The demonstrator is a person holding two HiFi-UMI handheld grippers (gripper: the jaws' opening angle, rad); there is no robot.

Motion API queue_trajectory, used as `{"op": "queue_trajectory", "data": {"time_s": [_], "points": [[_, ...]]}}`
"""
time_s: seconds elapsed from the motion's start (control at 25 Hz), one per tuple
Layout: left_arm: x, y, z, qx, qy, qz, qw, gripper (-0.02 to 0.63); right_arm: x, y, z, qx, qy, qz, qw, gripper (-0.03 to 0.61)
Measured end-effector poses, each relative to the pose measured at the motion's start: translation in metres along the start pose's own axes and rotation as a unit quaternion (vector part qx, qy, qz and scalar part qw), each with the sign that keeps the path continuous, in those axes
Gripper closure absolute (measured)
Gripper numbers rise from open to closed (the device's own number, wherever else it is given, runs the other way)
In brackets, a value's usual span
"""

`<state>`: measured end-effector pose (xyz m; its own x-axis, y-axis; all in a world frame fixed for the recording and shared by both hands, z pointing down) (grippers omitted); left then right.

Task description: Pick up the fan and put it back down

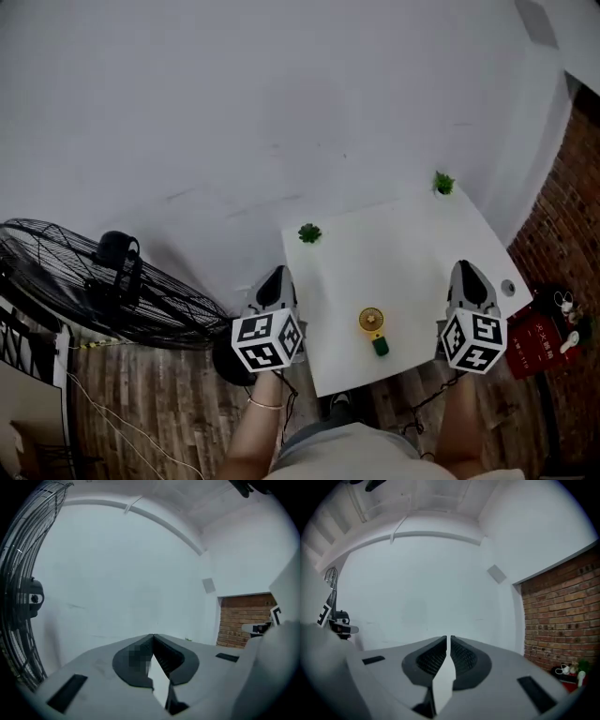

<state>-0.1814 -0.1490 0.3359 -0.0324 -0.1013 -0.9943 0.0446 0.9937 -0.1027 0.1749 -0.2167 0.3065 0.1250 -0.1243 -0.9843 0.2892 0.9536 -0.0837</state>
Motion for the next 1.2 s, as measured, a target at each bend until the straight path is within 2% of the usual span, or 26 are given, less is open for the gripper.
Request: {"op": "queue_trajectory", "data": {"time_s": [0.28,0.4,0.56,0.76,1.2], "points": [[0.039,-0.005,0.008,-0.016,-0.007,0.046,0.9988,0.603,0.028,0.027,0.047,-0.062,-0.016,0.054,0.997,0.577],[0.047,-0.004,0.009,-0.014,-0.016,0.056,0.9982,0.603,0.029,0.04,0.064,-0.083,-0.022,0.062,0.994,0.577],[0.045,-0.003,0.01,-0.012,-0.003,0.058,0.9982,0.603,0.024,0.053,0.081,-0.103,-0.029,0.057,0.993,0.577],[0.038,0.001,0.01,-0.008,0.005,0.054,0.9985,0.603,0.02,0.056,0.088,-0.108,-0.03,0.052,0.992,0.577],[0.031,0.002,0.005,-0.002,0.013,0.046,0.9989,0.603,0.019,0.05,0.071,-0.092,-0.018,0.043,0.995,0.578]]}}
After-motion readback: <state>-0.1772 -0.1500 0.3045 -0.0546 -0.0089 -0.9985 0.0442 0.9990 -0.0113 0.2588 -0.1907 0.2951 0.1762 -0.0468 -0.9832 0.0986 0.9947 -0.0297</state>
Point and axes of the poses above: the fingertips, and each gripper's own axes: y backward along the fingers, z to its right, x out of its top, the point moved 6 cm from there along y, backward along the fingers, and after that the axes turned 9 degrees about -y, right-handed, at the moved point
